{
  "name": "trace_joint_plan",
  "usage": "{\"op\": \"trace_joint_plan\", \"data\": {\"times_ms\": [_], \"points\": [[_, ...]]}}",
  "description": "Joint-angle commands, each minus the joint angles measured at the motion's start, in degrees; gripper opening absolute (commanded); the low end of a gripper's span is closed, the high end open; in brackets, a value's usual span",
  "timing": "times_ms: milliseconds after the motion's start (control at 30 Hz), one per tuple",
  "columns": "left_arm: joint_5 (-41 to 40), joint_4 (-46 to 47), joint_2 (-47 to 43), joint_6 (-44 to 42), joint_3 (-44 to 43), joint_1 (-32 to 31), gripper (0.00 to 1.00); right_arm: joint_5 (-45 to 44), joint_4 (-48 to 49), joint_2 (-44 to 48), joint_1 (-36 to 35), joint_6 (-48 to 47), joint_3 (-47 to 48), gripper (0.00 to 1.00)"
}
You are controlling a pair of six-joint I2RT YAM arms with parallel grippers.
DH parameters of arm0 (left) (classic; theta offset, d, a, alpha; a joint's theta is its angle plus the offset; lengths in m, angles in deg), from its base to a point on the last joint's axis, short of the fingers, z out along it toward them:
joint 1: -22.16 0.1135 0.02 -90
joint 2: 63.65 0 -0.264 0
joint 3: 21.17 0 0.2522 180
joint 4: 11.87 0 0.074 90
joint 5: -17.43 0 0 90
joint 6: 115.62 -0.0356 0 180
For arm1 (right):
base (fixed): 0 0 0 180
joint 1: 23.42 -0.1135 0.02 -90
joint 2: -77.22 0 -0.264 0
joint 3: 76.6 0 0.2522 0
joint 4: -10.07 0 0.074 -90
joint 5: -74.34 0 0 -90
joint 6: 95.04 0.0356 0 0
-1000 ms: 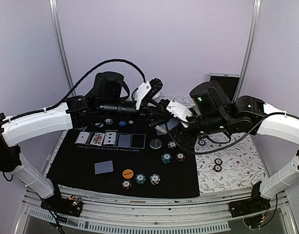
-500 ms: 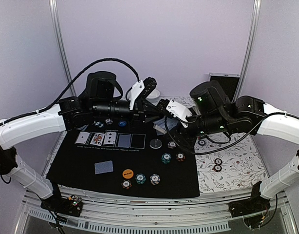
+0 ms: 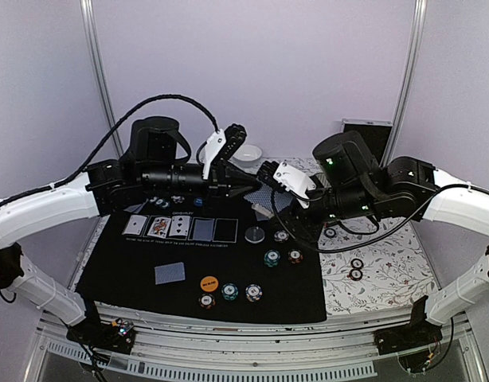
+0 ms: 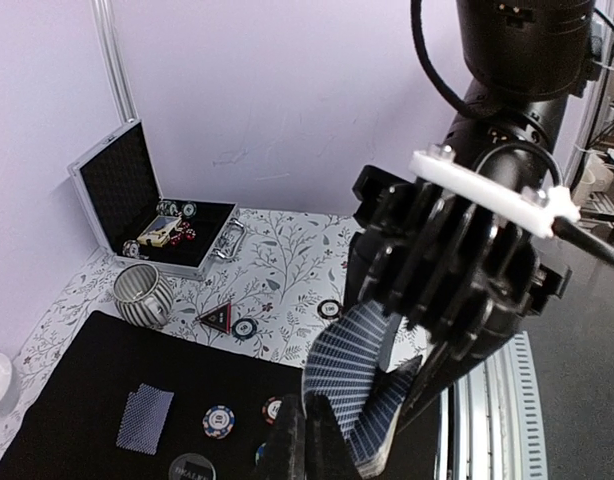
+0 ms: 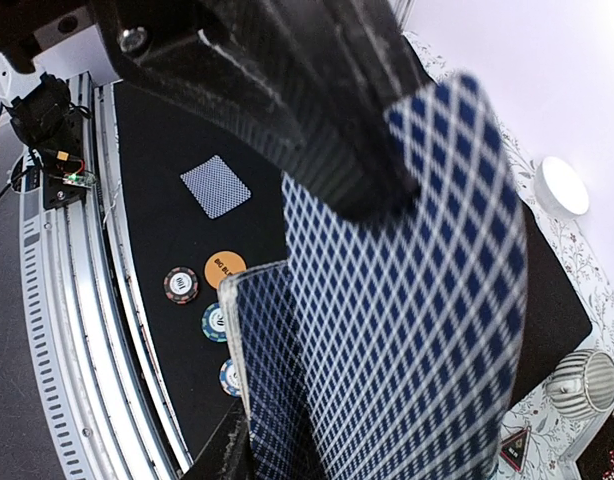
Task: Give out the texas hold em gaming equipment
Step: Pick up the poker card from the face-down deck piles, then place the poker card in the community card area.
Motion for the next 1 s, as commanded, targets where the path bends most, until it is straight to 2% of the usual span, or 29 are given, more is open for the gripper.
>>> {"op": "trace_joint_plan", "data": {"times_ms": [0, 300, 467, 633, 733, 833, 967], "points": [[2.0, 2.1, -3.0, 1.5, 1.5, 1.9, 0.00, -0.2, 1.7, 1.6, -0.3, 0.1, -0.6, 0.04], [2.7, 3.5, -7.5, 7.8, 2.6, 5.8, 0.00, -0.9, 1.8, 1.8, -0.4, 0.3, -1.3, 0.04], [4.7, 0.4, -9.7, 5.9, 1.6, 8.5, 0.00, -1.0, 1.8, 2.0, -0.4, 0.3, -1.5, 0.04], [3.7, -9.0, -10.0, 4.2, -2.4, 14.0, 0.00, -1.1, 1.8, 2.1, -0.4, 0.1, -1.5, 0.04], [0.0, -16.6, -8.5, 0.3, -4.8, 15.9, 0.00, -1.0, 1.8, 2.2, -0.4, 0.1, -1.5, 0.04], [-3.7, -25.5, -3.6, -6.1, -7.0, 17.7, 0.00, -0.8, 1.9, 2.2, -0.3, 0.0, -1.4, 0.04], [-0.3, -37.5, 6.7, -15.7, -12.3, 20.4, 0.00, -0.7, 1.6, 2.7, -0.4, 0.1, -1.2, 0.04]]}}
